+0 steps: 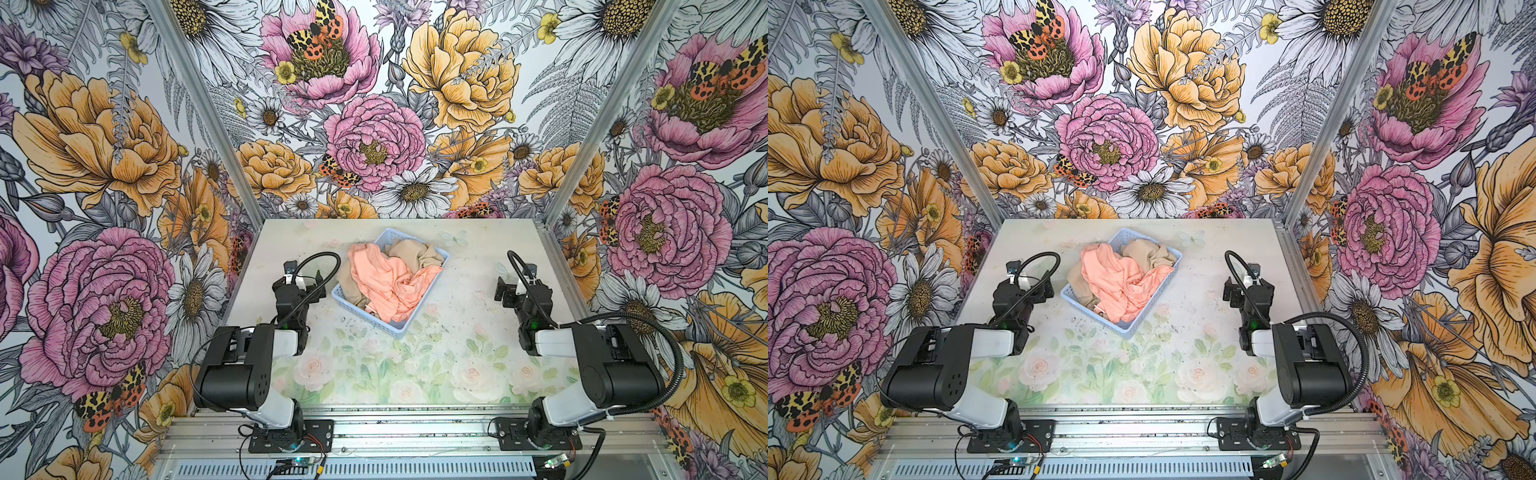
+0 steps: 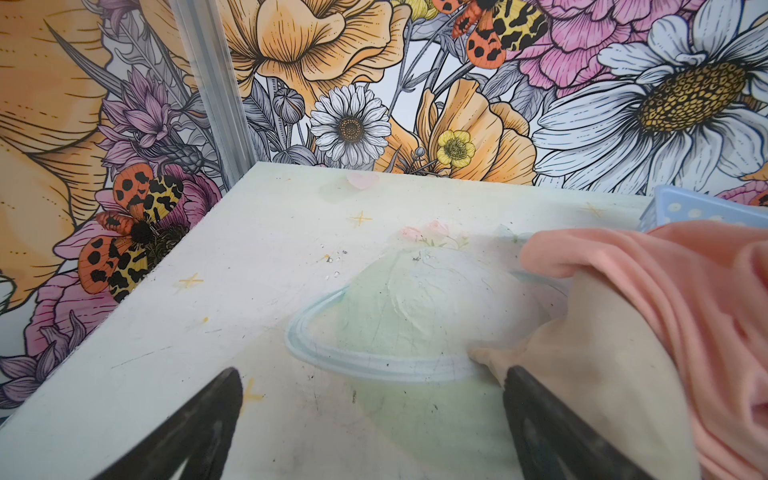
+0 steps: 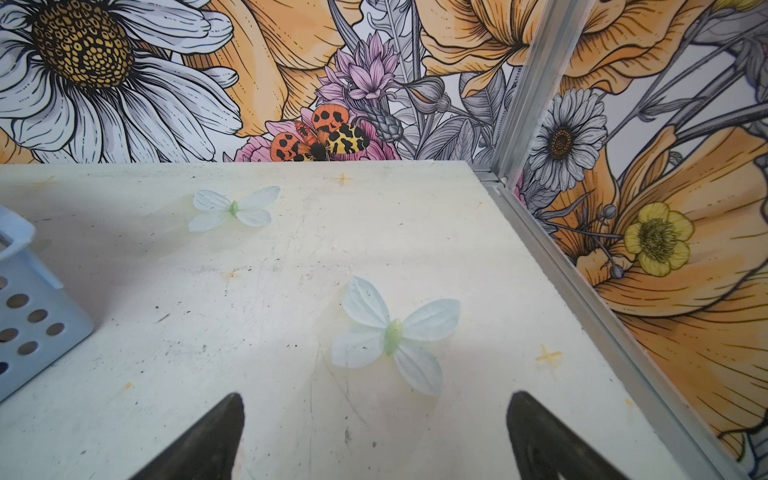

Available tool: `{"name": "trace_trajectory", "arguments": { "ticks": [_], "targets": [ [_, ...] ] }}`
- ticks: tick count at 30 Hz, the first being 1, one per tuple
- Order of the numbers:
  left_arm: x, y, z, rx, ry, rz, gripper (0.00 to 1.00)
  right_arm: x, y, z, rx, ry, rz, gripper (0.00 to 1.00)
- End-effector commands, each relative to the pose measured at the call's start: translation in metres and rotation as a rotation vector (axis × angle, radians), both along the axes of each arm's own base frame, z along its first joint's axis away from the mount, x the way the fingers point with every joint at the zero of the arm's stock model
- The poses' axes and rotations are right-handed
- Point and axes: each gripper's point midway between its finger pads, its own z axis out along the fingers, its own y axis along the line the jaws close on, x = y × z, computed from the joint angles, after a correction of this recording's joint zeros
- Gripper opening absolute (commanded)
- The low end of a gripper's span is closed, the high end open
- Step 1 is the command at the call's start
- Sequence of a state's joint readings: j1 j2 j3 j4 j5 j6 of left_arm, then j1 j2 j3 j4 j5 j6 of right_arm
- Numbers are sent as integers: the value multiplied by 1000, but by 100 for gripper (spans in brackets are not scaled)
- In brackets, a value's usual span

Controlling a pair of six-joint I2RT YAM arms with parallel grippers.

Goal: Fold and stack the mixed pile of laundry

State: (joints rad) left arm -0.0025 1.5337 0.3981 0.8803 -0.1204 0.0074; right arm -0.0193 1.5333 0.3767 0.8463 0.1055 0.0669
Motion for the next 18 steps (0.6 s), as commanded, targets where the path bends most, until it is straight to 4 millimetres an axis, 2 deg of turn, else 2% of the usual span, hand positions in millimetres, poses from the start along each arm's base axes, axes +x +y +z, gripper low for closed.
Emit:
{"name": "trace_trajectory", "arguments": {
  "ticks": [1, 3, 5, 7, 9, 11, 16, 18],
  "targets": [
    [-1, -3, 0, 7, -15, -18, 99, 6, 2, 9, 15, -29, 10, 100],
    [-1, -23, 3, 38, 4, -126, 99, 5, 3, 17, 5, -28, 1, 100],
    [-1, -21, 11, 36, 1, -106, 99, 4, -1, 31, -9, 15, -46, 100],
    [8, -22, 15, 15, 108, -111, 99, 1, -3, 48, 6, 39, -71, 100],
    [18, -26, 21, -41, 203, -148, 99, -4, 1, 64, 36, 29, -65, 100],
    [23, -32, 27, -110, 220, -181, 99, -11, 7, 77, 64, 8, -44, 100],
    [29, -54, 36, -292, 262, -275, 99, -30, 16, 93, 128, 50, -35, 100],
    [29, -67, 29, -371, 326, -318, 99, -37, 22, 99, 162, 72, -19, 100]
  ]
}}
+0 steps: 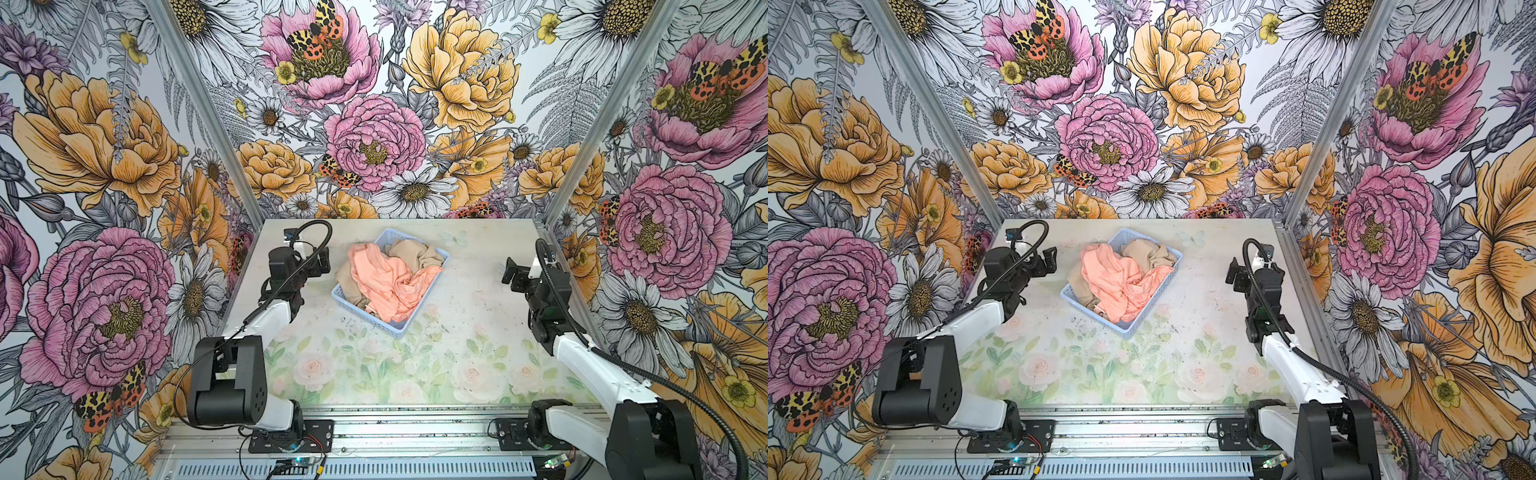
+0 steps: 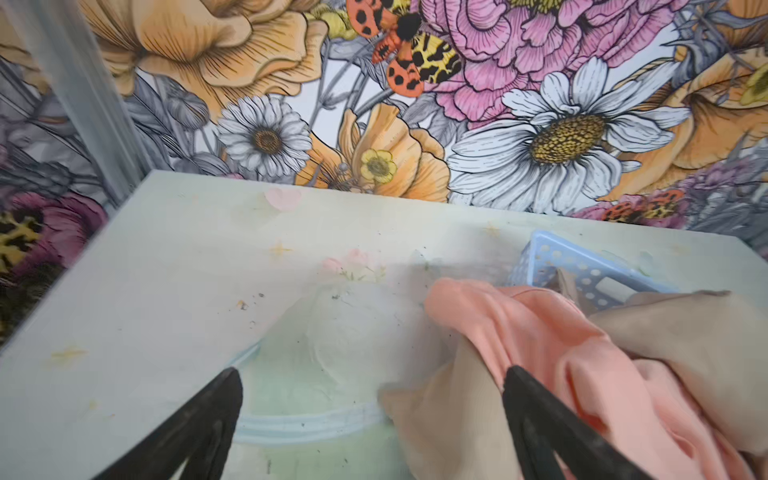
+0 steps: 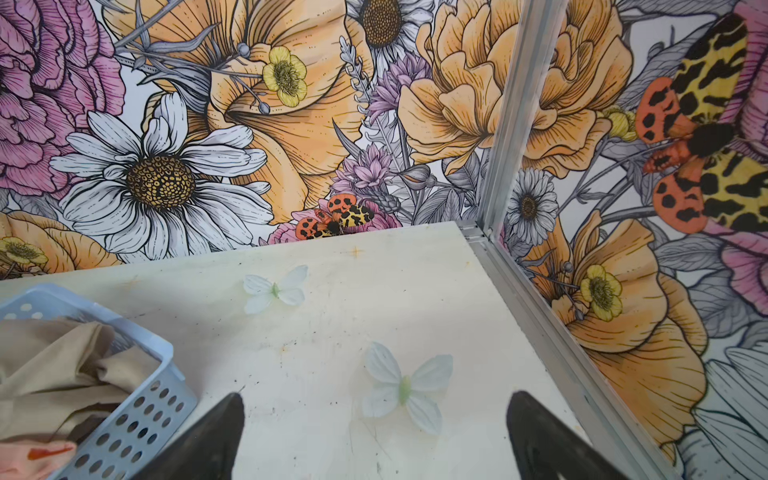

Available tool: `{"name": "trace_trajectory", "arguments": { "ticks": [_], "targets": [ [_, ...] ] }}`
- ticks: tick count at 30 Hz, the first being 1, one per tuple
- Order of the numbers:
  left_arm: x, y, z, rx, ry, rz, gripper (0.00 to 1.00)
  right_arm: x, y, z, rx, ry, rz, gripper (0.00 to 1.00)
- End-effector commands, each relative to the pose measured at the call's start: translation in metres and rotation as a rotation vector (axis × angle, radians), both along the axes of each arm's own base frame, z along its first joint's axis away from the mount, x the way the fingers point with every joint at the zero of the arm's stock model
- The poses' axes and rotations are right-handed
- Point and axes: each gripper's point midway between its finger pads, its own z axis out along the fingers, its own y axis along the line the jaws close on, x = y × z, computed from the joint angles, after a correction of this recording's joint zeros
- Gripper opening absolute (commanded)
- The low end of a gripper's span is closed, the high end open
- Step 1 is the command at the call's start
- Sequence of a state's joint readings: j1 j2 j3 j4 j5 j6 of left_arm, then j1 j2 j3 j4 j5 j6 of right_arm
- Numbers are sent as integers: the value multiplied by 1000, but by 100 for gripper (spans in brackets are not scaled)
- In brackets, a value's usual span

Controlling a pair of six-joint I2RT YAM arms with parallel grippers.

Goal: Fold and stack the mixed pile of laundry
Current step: 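Reach both grippers toward the clothes in the blue basket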

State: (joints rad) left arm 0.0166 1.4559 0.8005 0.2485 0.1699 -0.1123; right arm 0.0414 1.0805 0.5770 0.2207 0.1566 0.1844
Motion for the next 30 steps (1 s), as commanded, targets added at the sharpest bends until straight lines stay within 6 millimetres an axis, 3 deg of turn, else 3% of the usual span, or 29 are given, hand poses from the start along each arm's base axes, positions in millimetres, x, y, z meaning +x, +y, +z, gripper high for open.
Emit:
{"name": "trace_trajectory", "arguments": {
  "ticks": [1, 6, 15, 19, 26, 30],
  "targets": [
    [-12, -32, -32, -186, 208, -118, 99, -18, 12, -8, 86, 116, 22, 100],
    [-21, -74, -45, -292, 312, -226, 99, -39, 45, -4, 196, 156, 118, 100],
    [-39, -148, -55, -382, 393, -370, 99, -59, 120, -29, 270, 350, 278, 100],
    [-48, -179, -56, -427, 411, -416, 99, -59, 142, -34, 267, 414, 312, 100],
    [-66, -240, -57, -513, 419, -466, 99, -52, 144, -28, 236, 450, 278, 100],
    [-82, -289, -61, -554, 432, -514, 99, -42, 144, -13, 195, 455, 272, 100]
  ]
}}
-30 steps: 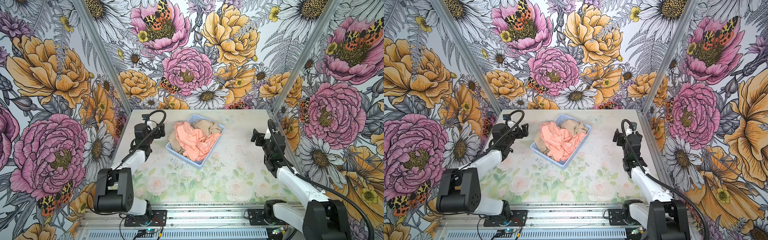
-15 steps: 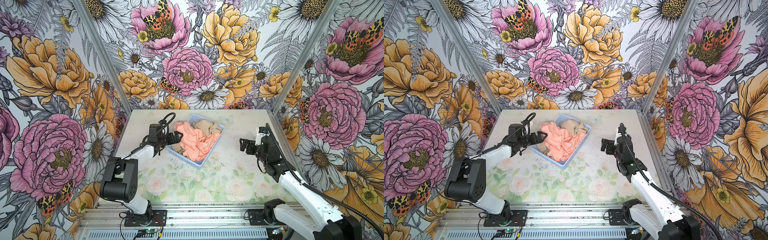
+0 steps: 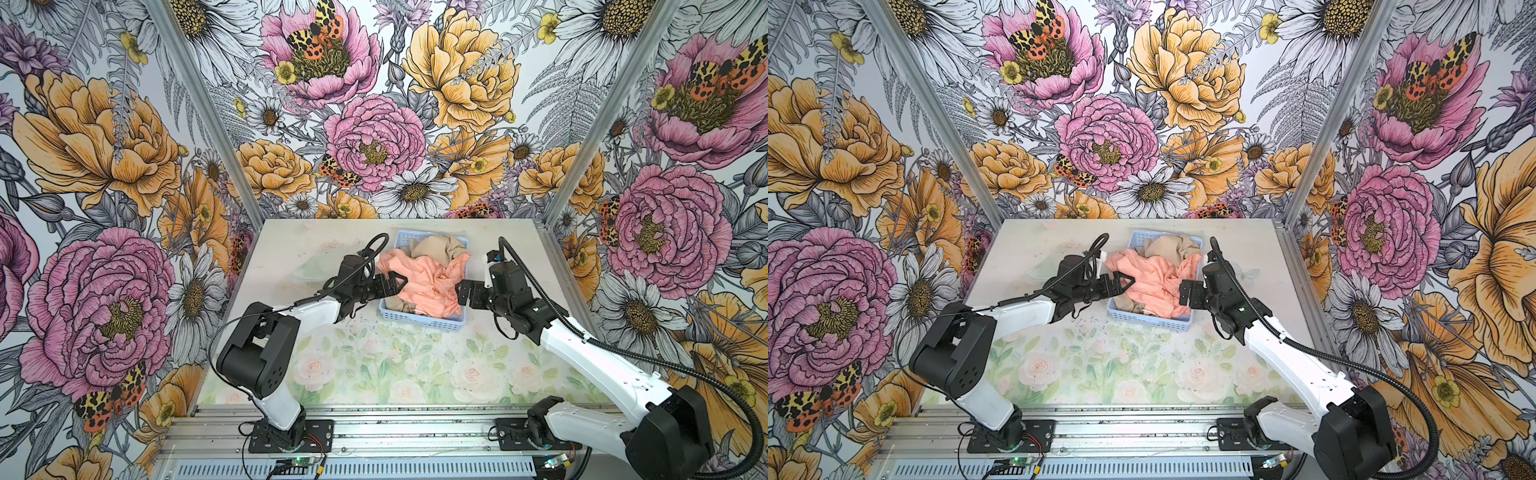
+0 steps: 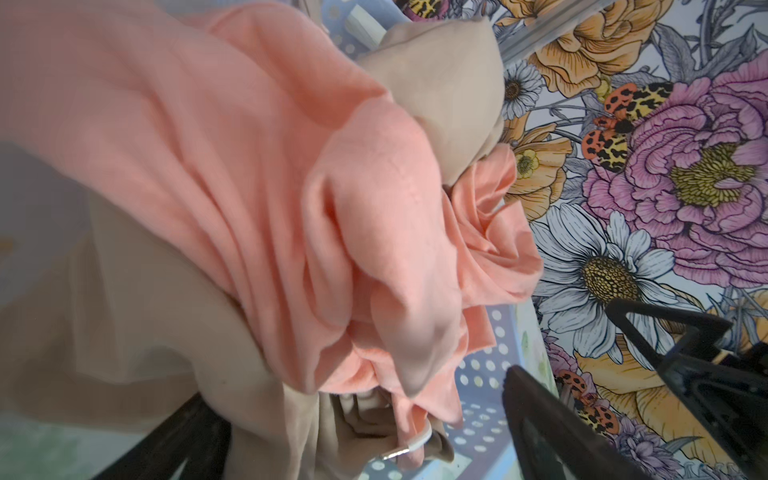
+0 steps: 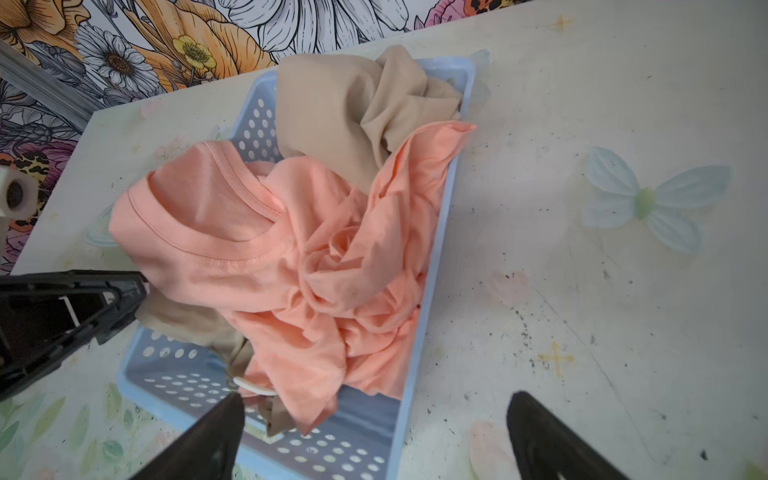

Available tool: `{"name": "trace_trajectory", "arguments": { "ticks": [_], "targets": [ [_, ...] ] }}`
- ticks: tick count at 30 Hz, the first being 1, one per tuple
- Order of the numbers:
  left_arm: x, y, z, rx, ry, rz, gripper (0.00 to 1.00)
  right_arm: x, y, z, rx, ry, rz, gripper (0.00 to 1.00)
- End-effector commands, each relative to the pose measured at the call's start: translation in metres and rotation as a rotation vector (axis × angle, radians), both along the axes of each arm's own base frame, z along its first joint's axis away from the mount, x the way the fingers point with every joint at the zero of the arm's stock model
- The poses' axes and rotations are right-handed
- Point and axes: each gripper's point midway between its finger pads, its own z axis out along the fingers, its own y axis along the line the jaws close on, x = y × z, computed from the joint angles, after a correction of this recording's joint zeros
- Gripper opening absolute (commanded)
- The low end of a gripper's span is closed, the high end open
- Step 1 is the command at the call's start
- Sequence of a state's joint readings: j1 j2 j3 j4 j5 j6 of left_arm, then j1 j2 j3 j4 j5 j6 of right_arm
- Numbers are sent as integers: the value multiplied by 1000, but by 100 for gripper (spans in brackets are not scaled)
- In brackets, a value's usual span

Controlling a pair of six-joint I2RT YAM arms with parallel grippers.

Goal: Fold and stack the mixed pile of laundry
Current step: 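Reach both grippers toward the clothes in the blue basket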

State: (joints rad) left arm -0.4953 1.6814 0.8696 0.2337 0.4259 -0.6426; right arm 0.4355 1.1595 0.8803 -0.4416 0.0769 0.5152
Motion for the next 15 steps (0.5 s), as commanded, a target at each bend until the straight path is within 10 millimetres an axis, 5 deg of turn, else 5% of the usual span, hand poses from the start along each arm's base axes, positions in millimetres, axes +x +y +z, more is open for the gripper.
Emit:
{"name": "trace_trajectory", "arguments": {
  "ticks": [1, 5, 7, 15],
  "targets": [
    [-7, -41, 4, -91, 0, -4, 99, 12, -3, 18, -43, -9, -16, 100],
    [-25, -84, 7, -176, 12, -51, 99, 37, 2, 29, -72, 4, -10, 100],
    [-30, -87, 11, -194, 7, -40, 99, 55, 12, 33, -73, 15, 18, 100],
    [-55, -5, 24, 48, -48, 118, 99, 121, 86, 15, -73, 95, 177, 96]
  ]
}}
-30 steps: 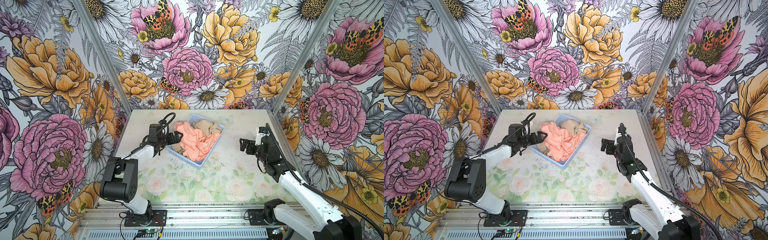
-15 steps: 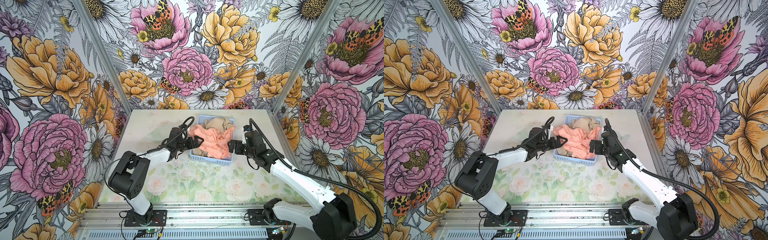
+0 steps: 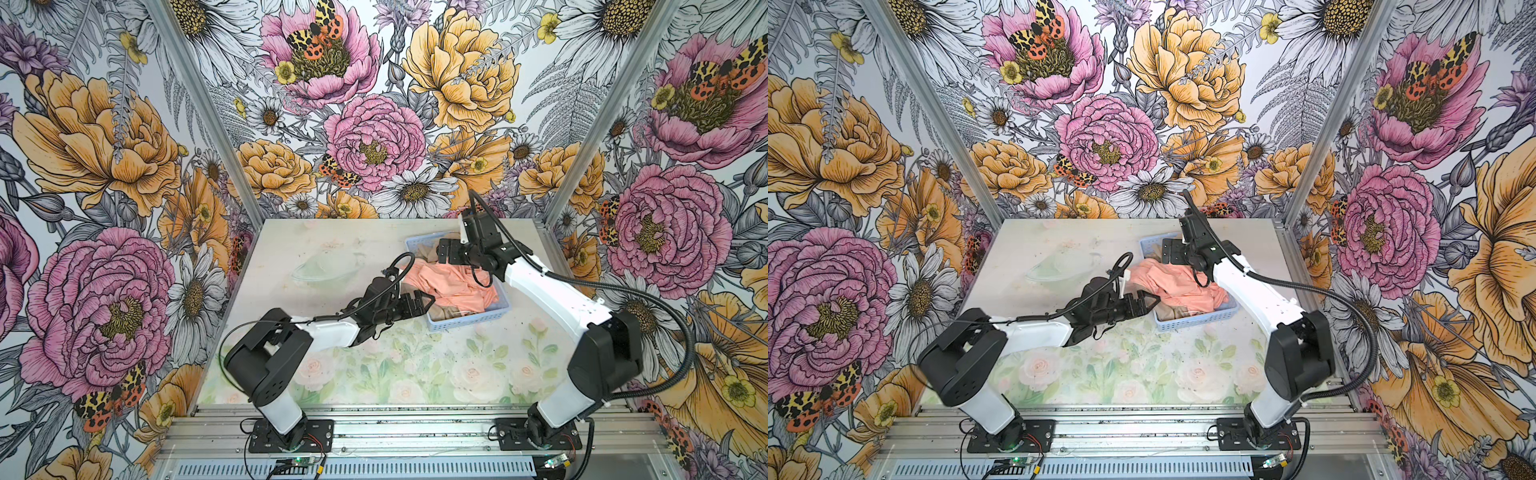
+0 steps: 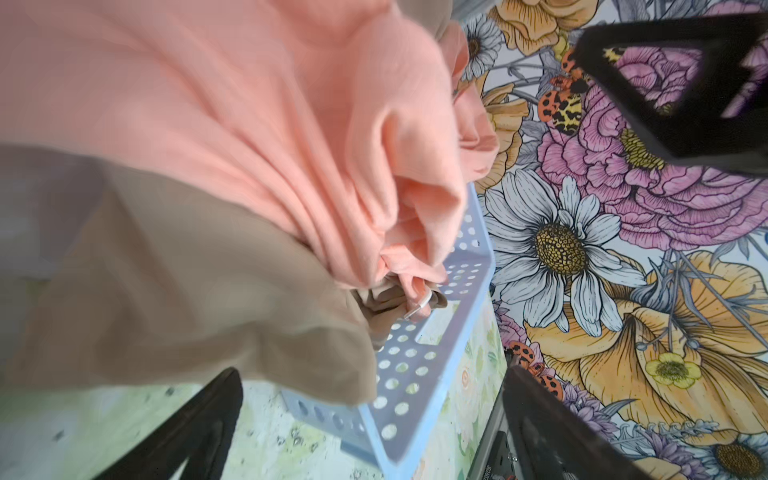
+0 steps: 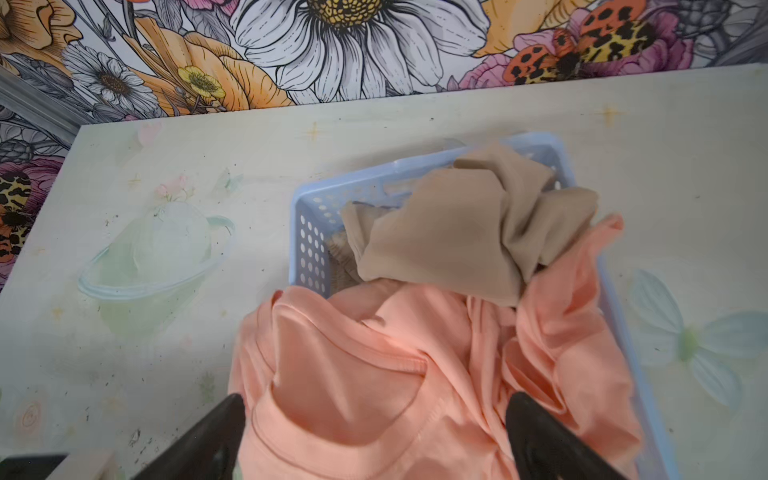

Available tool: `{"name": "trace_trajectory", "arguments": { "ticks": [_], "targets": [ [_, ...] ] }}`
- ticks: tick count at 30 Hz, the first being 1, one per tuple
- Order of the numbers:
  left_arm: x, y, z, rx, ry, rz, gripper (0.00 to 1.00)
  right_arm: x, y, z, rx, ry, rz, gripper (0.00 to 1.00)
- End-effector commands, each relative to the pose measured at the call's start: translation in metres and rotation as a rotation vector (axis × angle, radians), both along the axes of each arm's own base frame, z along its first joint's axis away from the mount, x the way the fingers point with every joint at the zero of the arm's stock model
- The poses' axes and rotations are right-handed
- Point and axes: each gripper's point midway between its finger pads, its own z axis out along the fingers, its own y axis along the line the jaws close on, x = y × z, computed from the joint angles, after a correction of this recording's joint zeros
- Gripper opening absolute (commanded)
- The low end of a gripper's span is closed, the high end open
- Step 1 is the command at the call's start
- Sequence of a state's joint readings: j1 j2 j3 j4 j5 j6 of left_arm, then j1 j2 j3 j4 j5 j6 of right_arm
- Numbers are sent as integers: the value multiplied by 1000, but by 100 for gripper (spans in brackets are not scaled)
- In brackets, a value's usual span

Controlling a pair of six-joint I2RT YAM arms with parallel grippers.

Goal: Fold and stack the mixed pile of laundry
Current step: 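Reach both grippers toward the clothes in the blue basket, then grasp the pink T-shirt in the basket with the right gripper while the left gripper waits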

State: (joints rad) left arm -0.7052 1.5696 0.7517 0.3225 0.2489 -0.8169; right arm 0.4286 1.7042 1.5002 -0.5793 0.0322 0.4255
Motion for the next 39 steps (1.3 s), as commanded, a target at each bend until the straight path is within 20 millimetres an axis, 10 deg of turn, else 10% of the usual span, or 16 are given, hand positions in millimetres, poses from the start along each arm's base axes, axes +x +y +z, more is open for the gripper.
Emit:
{"name": "trace_trajectory", "arguments": {
  "ticks": [1, 9, 18, 28, 39],
  "targets": [
    [0, 48, 13, 137, -59, 112, 99, 10, 36, -16, -13, 56, 104, 94],
    [-9, 129, 13, 199, -27, 233, 99, 53, 98, -66, -32, 92, 149, 70],
    [-15, 161, 4, 226, -3, 267, 99, 79, 113, -110, -117, 120, 107, 46],
    [-19, 166, -7, 231, 17, 271, 99, 85, 76, -128, -252, 154, 83, 1],
    [-16, 164, -7, 231, 17, 267, 99, 105, -14, -124, -359, 169, 79, 0]
  ]
}}
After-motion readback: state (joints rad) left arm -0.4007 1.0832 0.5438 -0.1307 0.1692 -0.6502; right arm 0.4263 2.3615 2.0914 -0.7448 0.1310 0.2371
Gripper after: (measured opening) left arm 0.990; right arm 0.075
